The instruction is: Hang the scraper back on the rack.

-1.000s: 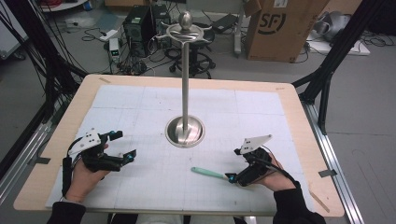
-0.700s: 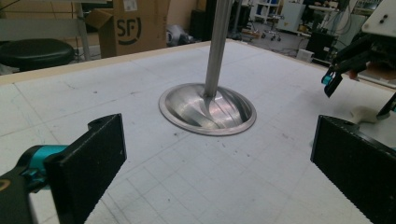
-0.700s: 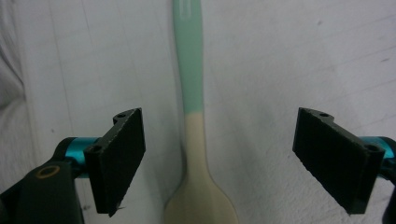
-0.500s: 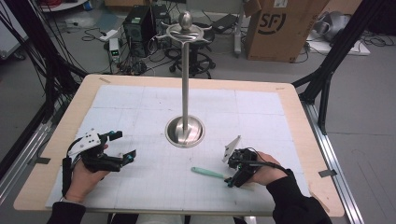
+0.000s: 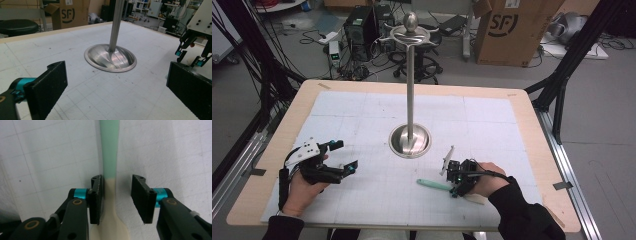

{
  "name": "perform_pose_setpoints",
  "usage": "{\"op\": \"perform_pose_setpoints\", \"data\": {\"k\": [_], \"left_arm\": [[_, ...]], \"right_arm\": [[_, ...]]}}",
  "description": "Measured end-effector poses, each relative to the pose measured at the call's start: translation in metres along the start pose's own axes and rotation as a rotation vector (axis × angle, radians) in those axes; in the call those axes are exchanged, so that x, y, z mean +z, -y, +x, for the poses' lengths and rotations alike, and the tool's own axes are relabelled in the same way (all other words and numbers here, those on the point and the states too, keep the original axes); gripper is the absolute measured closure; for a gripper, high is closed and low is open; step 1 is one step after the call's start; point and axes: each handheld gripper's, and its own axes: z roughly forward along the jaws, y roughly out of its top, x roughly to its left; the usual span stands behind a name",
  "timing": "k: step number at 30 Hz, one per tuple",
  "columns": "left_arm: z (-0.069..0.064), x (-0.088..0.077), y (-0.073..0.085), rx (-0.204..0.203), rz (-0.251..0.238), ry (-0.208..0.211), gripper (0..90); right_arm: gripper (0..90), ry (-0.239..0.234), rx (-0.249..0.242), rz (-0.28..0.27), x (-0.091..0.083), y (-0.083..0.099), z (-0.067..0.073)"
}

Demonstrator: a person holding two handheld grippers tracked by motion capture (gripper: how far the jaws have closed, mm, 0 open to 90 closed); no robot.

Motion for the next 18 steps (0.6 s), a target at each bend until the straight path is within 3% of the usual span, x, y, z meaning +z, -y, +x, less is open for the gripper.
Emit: {"op": "perform_pose_setpoints", "data": {"k": [2,6,8,18], "left_arm": [[0.000,0.000,0.000,-0.001,0.000,-0.002,3.8],[0.000,0.000,0.000,-0.005,0.007,0.000,3.9],[0.000,0.000,0.001,-0.002,0.010,-0.001,3.9],[0.000,-0.001,0.001,-0.009,0.012,0.001,3.8]], "right_arm": [[71.0,-0.004,-0.003,0.021,0.000,-0.003,0.002],[73.4,0.005,0.004,0.028,0.000,-0.003,0.004],[79.7,-0.005,0.014,0.004,-0.001,0.000,0.005],[80.5,-0.016,0.061,-0.133,-0.001,0.018,0.004]]}}
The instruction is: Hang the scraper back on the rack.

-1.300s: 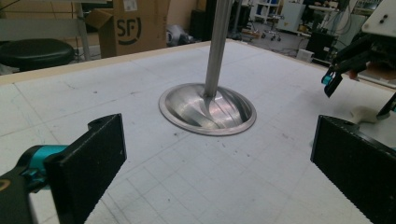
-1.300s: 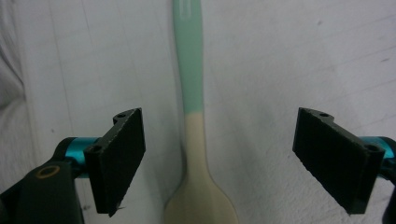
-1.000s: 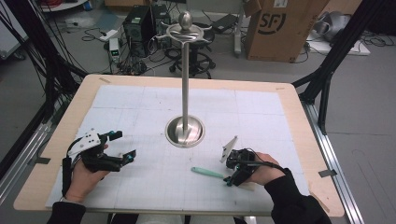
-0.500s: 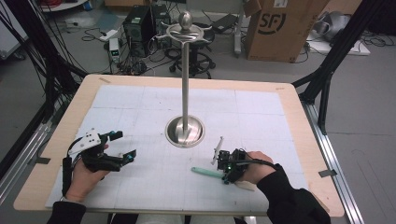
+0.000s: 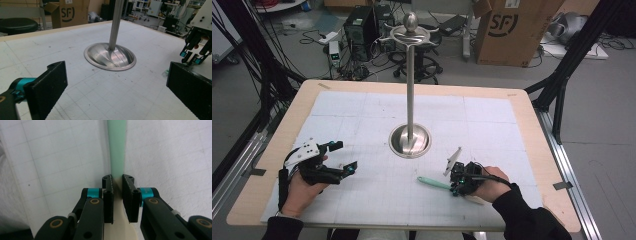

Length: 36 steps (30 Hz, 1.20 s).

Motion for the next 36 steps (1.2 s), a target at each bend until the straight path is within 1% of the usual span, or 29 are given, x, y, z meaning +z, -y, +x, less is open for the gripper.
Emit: {"op": "perform_pose_setpoints", "data": {"k": [3,8,9,10,11,14,16,17,18,19,21,22,23,24,25,26,27,29,31,33,34,36], "left_arm": [[0.000,0.001,0.000,0.002,0.003,-0.001,3.8],[0.001,0.000,0.000,0.001,0.004,-0.004,3.8],[0.001,0.000,0.000,0.002,0.004,-0.003,3.8],[0.000,0.000,0.000,0.003,0.005,-0.002,3.9],[0.000,0.000,0.000,0.001,0.006,-0.003,3.9],[0.000,0.001,0.001,0.003,0.008,-0.001,3.8],[0.000,0.000,0.001,0.001,0.008,-0.003,3.9],[0.000,0.001,0.001,-0.001,0.007,-0.003,3.8],[0.000,0.001,0.001,0.000,0.006,-0.002,3.9],[0.000,0.001,0.001,0.003,0.008,-0.002,3.9],[0.000,0.001,0.001,0.004,0.010,-0.004,3.8],[0.000,0.001,0.001,0.002,0.011,-0.006,3.8],[0.000,0.001,0.001,0.005,0.014,-0.008,3.8],[0.000,0.001,0.001,0.004,0.014,-0.007,3.9],[0.000,0.001,0.001,0.004,0.013,-0.007,3.9],[0.000,0.001,0.001,0.007,0.015,-0.007,3.8],[0.000,0.001,0.002,0.004,0.015,-0.005,3.8],[0.000,0.001,0.002,0.005,0.015,-0.007,3.8],[0.000,0.000,0.002,0.004,0.013,-0.013,3.8],[0.001,0.000,0.002,0.011,0.012,-0.019,3.8],[0.001,0.000,0.002,0.017,0.014,-0.023,3.8],[0.000,0.000,0.002,0.016,0.012,-0.023,3.8]], "right_arm": [[80.6,0.011,0.018,-0.044,-0.003,0.005,-0.002],[80.7,0.023,0.077,-0.177,-0.015,0.014,-0.009],[80.6,0.027,0.096,-0.218,-0.019,0.017,-0.011],[80.7,0.030,0.105,-0.249,-0.021,0.018,-0.012],[80.6,0.032,0.129,-0.284,-0.024,0.020,-0.013],[80.6,0.044,0.197,-0.436,-0.031,0.027,-0.017],[80.6,0.051,0.214,-0.540,-0.035,0.031,-0.017],[80.6,0.064,0.221,-0.580,-0.037,0.033,-0.017],[80.6,0.067,0.228,-0.619,-0.039,0.034,-0.018],[80.6,0.066,0.233,-0.655,-0.042,0.035,-0.019],[80.6,0.080,0.236,-0.728,-0.049,0.035,-0.021],[80.6,0.083,0.237,-0.747,-0.052,0.034,-0.022],[80.6,0.097,0.235,-0.776,-0.056,0.033,-0.023],[80.6,0.096,0.233,-0.803,-0.059,0.032,-0.024],[80.6,0.095,0.227,-0.821,-0.063,0.030,-0.024],[80.6,0.111,0.219,-0.833,-0.067,0.028,-0.026],[80.6,0.112,0.223,-0.841,-0.071,0.026,-0.027],[80.6,0.120,0.223,-0.878,-0.080,0.021,-0.031],[80.7,0.123,0.225,-0.923,-0.089,0.017,-0.035],[80.7,0.138,0.225,-0.960,-0.098,0.012,-0.040],[80.8,0.151,0.225,-0.985,-0.103,0.009,-0.041],[80.8,0.169,0.221,-1.040,-0.112,0.004,-0.045]]}}
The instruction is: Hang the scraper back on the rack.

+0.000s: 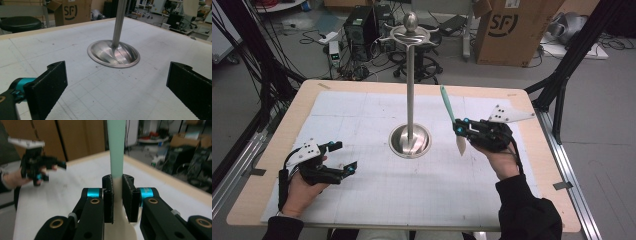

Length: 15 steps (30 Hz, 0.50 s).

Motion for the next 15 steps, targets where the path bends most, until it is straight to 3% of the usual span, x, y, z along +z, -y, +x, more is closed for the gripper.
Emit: {"op": "perform_pose_setpoints", "data": {"k": [3,7,15], "left_arm": [[0.000,-0.001,0.000,0.003,0.000,-0.002,3.9],[0.001,-0.002,0.001,-0.001,-0.002,-0.003,3.8],[0.002,-0.007,0.002,-0.004,-0.012,-0.013,3.9]], "right_arm": [[80.8,-0.012,0.007,-0.077,0.001,-0.014,-0.004],[80.8,-0.012,-0.017,-0.095,0.005,-0.031,-0.006],[80.8,-0.057,-0.011,-0.143,0.010,-0.054,-0.010]]}}
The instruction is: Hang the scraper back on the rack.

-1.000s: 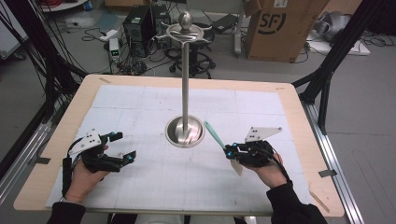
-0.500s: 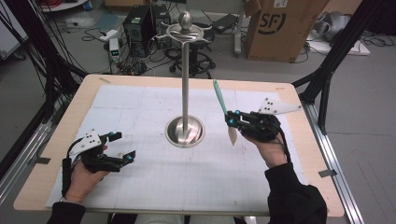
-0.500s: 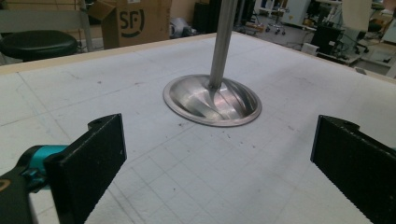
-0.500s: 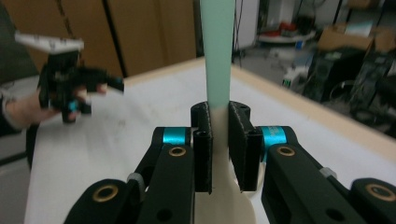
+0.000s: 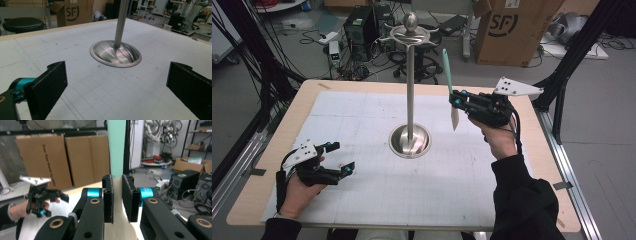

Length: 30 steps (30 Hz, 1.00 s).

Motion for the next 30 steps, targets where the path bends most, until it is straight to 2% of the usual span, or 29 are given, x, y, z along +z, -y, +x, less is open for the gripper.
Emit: {"op": "perform_pose_setpoints", "data": {"k": [15,30], "left_arm": [[0.002,-0.003,0.000,0.005,-0.016,-0.020,3.8],[0.001,-0.003,-0.001,-0.002,-0.024,-0.014,3.9]], "right_arm": [[80.7,0.000,-0.017,0.029,0.010,-0.014,-0.002],[80.7,0.007,-0.018,0.046,0.021,-0.012,-0.002]]}}
